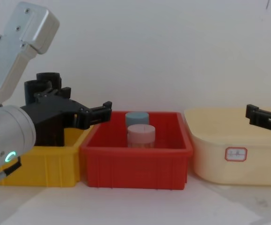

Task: Pick up the garbage bag with the one hand and transfer it to the other hand.

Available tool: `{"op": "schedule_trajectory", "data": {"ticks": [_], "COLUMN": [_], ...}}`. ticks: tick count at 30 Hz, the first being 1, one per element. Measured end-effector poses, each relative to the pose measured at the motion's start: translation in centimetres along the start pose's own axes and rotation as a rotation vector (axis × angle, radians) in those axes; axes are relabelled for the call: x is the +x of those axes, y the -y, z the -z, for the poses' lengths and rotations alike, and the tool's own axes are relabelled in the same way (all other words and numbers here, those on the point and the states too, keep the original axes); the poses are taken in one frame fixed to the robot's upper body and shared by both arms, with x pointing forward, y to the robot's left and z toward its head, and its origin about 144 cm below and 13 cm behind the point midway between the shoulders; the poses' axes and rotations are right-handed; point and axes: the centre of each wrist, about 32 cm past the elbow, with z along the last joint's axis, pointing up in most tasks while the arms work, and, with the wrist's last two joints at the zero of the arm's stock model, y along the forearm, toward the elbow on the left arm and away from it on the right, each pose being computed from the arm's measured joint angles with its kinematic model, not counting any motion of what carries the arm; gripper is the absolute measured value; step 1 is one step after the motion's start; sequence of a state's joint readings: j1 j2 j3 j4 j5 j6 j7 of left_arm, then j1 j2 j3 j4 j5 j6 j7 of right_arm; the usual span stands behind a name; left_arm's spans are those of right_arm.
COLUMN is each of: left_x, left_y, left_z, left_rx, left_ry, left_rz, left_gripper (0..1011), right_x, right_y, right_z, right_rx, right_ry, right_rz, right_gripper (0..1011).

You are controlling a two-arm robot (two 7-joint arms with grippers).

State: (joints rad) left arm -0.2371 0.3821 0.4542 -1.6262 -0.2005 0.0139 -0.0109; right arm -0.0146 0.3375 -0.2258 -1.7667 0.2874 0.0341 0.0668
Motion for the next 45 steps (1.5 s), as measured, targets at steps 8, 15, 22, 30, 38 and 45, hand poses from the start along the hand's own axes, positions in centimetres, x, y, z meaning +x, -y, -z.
{"op": "schedule_trajectory", "data": {"ticks": [8, 15, 22, 30, 38, 45], "left_x": [0.0, 0.0, 0.0, 0.0, 0.0, 0.0], "left_y": [0.0, 0.0, 0.0, 0.0, 0.0, 0.0], "left_z": [0.0, 0.0, 0.0, 0.0, 0.0, 0.0], "left_rx": [0.0, 0.0, 0.0, 0.0, 0.0, 0.0], "left_ry": [0.0, 0.0, 0.0, 0.0, 0.0, 0.0], "left_rz": [0.0, 0.0, 0.0, 0.0, 0.0, 0.0], "left_gripper": [1001, 1001, 1001, 1001, 1001, 1001], "right_x": [0.0, 0.0, 0.0, 0.0, 0.0, 0.0], "right_y": [0.0, 0.0, 0.0, 0.0, 0.0, 0.0], "right_z": [0.0, 0.0, 0.0, 0.0, 0.0, 0.0], "right_rx": [0.0, 0.0, 0.0, 0.0, 0.0, 0.0], "right_ry": [0.0, 0.0, 0.0, 0.0, 0.0, 0.0], "right_rz": [0.0, 0.0, 0.0, 0.0, 0.0, 0.0], "right_gripper": [1001, 1002, 1001, 1001, 1001, 1001]}}
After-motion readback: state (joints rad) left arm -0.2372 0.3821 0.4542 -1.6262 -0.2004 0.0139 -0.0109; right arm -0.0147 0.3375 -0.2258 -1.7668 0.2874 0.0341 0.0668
